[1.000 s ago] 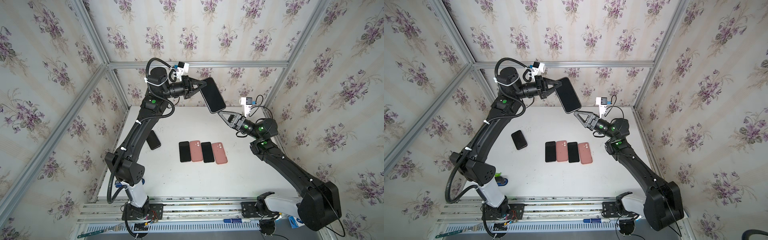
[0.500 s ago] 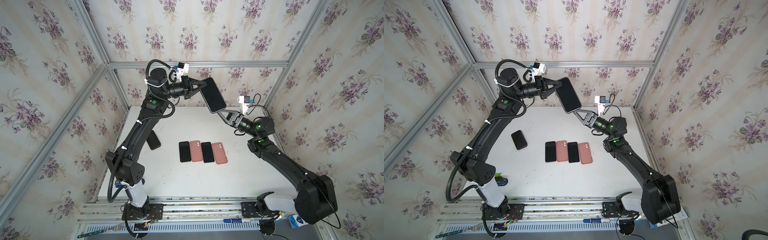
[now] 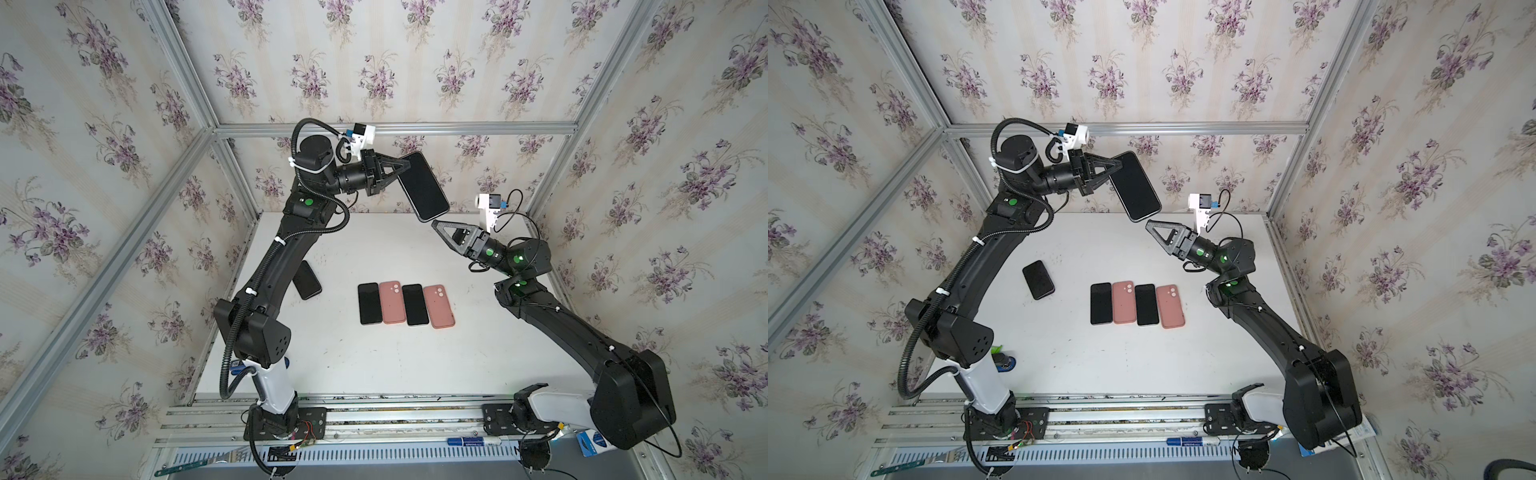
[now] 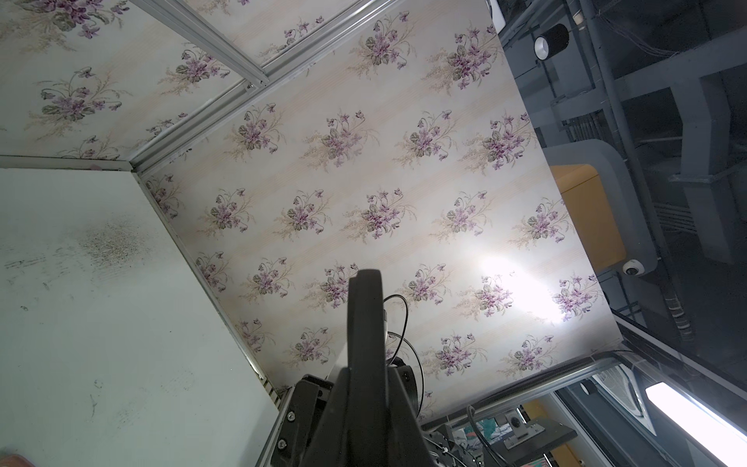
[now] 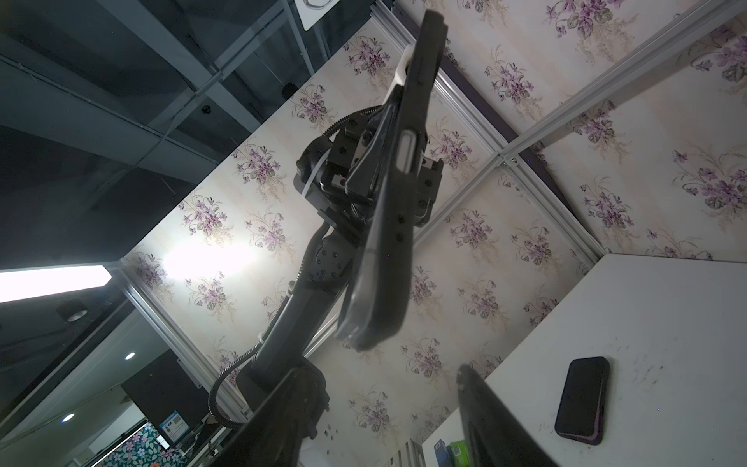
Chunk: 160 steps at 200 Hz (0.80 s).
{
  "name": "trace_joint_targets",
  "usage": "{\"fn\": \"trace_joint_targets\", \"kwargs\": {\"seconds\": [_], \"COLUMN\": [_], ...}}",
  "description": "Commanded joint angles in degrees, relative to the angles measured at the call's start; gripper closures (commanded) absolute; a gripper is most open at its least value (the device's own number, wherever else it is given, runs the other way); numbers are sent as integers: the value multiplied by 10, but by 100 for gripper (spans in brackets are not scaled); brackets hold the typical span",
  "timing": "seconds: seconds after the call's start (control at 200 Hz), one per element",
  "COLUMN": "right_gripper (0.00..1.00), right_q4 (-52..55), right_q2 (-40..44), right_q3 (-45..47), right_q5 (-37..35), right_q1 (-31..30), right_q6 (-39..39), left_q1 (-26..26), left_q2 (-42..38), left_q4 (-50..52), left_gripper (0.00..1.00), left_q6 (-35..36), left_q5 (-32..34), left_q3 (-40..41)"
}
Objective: Take the phone out of the phone case
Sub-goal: Remove the phone case from the phone.
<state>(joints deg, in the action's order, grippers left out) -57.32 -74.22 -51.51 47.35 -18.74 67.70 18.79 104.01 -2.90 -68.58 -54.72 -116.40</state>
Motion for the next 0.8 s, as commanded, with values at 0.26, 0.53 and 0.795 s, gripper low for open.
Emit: {"fn": "trace_joint_targets", "kwargs": {"seconds": [0.26,0.53,0.795], "right_gripper": [38,39,39], "right_q4": [-43,-45,-45], "right_q2": [-25,-33,-38], "right_q3": [-25,-24,-25], "right_q5": [-7,-16,-22], "right_q1": [-3,-3,-3], "right_q6": [12,9,9], "left_q1": [1,5,11], "left_q2": [-12,-21,-24], "left_q4": [-52,-85,-91], "left_gripper": [100,100,100], "left_q6": [-15,-29,-26], "left_q5": [-12,-17,-23], "left_q3": [6,27,35]}}
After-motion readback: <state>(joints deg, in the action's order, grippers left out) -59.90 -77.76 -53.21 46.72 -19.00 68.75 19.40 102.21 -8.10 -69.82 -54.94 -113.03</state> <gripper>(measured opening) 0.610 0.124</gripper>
